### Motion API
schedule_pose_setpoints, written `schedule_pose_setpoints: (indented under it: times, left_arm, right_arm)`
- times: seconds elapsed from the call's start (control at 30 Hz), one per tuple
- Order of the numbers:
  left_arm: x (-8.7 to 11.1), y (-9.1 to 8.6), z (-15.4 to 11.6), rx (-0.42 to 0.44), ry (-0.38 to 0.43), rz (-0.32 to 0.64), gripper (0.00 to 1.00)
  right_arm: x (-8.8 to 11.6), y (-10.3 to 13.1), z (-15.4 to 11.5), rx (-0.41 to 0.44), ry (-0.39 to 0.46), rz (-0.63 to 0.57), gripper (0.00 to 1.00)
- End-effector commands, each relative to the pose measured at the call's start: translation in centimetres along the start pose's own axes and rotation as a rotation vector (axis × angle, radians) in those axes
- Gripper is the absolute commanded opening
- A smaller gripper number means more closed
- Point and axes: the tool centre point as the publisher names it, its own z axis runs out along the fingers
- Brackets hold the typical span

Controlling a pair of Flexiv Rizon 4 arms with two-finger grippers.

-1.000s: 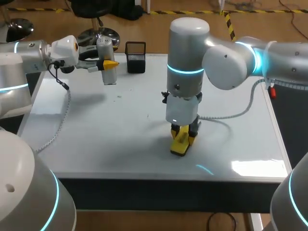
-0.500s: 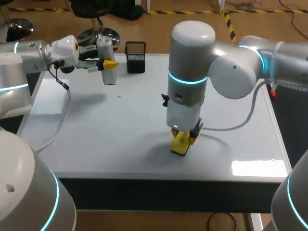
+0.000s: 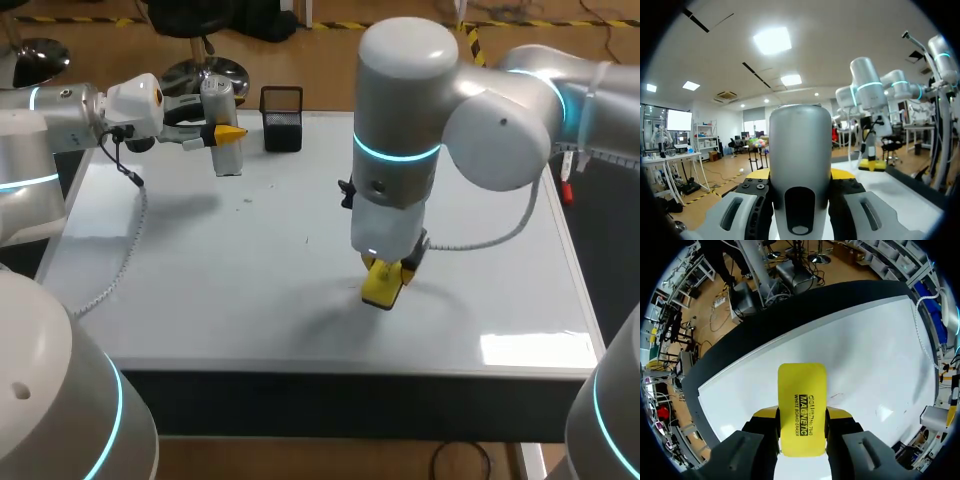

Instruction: Pick up the inspection probe, press it on each red-marked spot on the whiteboard one by one, put down the probe, pick up the eraser, and wipe off all the red marks.

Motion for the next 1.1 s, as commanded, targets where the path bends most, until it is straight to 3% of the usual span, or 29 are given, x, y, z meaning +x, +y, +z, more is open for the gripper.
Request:
schedule_pose_setpoints:
  times: [0.03,0.23,0.47,0.7,0.9,1.1]
  left_arm:
    - [0.1,-0.1,0.0,-0.001,-0.003,0.002,0.00]
    - [0.1,-0.1,0.0,-0.001,-0.003,0.002,0.00]
    - [0.1,-0.1,0.0,-0.001,-0.003,0.002,0.00]
    - [0.1,-0.1,0.0,-0.001,-0.003,0.002,0.00]
    - [0.1,-0.1,0.0,-0.001,-0.003,0.002,0.00]
    - [0.1,-0.1,0.0,-0.001,-0.003,0.002,0.00]
  right_arm:
    - [-0.7,0.1,0.1,0.002,0.011,-0.008,0.00]
    - [-0.6,-1.8,0.6,-0.065,-0.053,-0.010,0.00]
    - [-1.4,-8.8,0.4,-0.104,-0.010,0.047,0.00]
    - [-3.1,-14.1,-1.1,-0.122,0.000,0.081,0.00]
    - [-5.1,-17.4,-1.9,-0.143,0.025,0.093,0.00]
    - [-6.2,-19.6,-2.3,-0.144,-0.024,0.108,0.00]
